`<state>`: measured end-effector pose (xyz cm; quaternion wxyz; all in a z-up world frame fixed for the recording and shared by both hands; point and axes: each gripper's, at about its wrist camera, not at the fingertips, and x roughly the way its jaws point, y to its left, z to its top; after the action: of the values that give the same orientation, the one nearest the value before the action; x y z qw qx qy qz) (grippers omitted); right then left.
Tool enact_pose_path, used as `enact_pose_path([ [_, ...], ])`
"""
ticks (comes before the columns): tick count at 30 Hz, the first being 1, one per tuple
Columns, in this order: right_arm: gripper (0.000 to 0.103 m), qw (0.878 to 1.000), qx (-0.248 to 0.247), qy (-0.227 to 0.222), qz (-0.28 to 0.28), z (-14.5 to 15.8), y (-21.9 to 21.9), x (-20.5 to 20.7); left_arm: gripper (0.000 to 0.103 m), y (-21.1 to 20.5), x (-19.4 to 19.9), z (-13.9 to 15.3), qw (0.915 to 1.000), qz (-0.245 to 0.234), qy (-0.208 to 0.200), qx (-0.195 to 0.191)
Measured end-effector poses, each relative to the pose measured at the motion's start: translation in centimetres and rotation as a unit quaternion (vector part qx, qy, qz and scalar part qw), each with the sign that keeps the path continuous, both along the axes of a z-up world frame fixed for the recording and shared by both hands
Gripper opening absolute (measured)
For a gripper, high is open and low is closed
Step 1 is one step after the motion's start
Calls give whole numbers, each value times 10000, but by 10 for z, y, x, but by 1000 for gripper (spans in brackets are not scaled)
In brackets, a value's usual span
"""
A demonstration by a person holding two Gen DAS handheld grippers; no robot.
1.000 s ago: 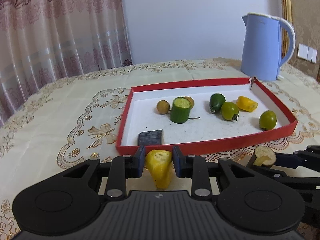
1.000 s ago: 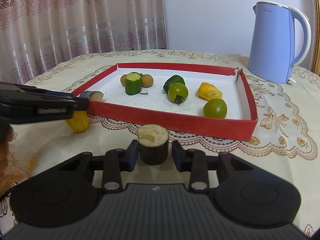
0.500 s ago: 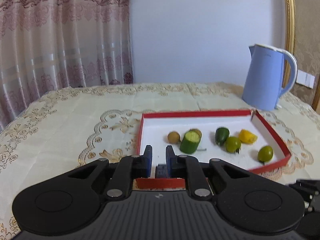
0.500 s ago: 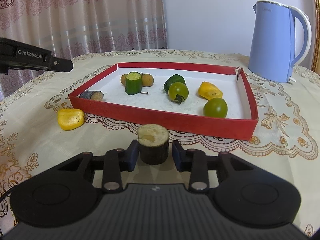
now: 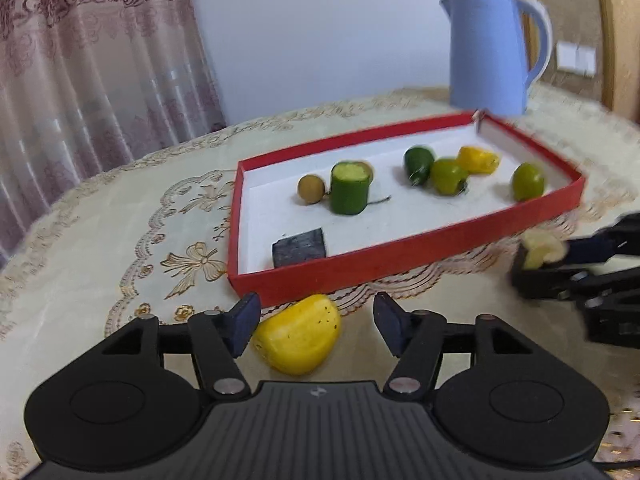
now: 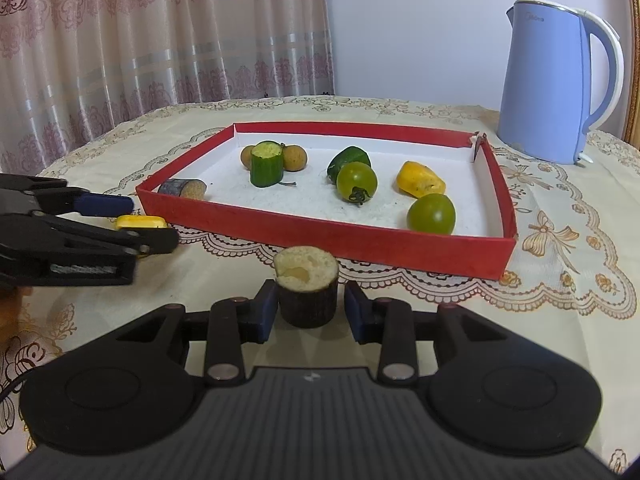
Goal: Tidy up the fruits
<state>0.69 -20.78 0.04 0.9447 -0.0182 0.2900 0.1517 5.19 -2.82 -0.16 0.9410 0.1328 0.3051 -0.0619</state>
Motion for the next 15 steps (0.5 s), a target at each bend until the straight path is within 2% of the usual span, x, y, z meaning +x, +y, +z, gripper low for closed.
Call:
enact_pose_path([
  [2, 34, 10000, 4, 5, 0, 0, 0, 0, 44, -5, 2, -6, 9995, 194, -63, 257],
  [3, 34, 10000, 12, 9, 1, 0, 0, 0, 44, -5, 2, -6, 9991, 260, -118, 301],
  [4, 34, 10000, 19, 15, 1, 0, 0, 0, 41, -2, 0, -5, 9994, 252, -125, 215],
  [5, 35, 10000, 22, 20, 2, 0, -1, 0, 28, 1, -1, -3, 9995, 242, -148, 121],
  [8, 35, 10000, 25, 18, 2, 0, -1, 0, 12, 8, -3, 3, 9995, 267, -140, -7],
  [11, 35, 10000, 24, 11, -1, 0, -1, 0, 4, 16, -5, 7, 9994, 286, -174, -93],
  [15, 35, 10000, 15, 8, -2, 0, -1, 0, 4, 27, -8, 16, 9988, 248, -155, -390],
])
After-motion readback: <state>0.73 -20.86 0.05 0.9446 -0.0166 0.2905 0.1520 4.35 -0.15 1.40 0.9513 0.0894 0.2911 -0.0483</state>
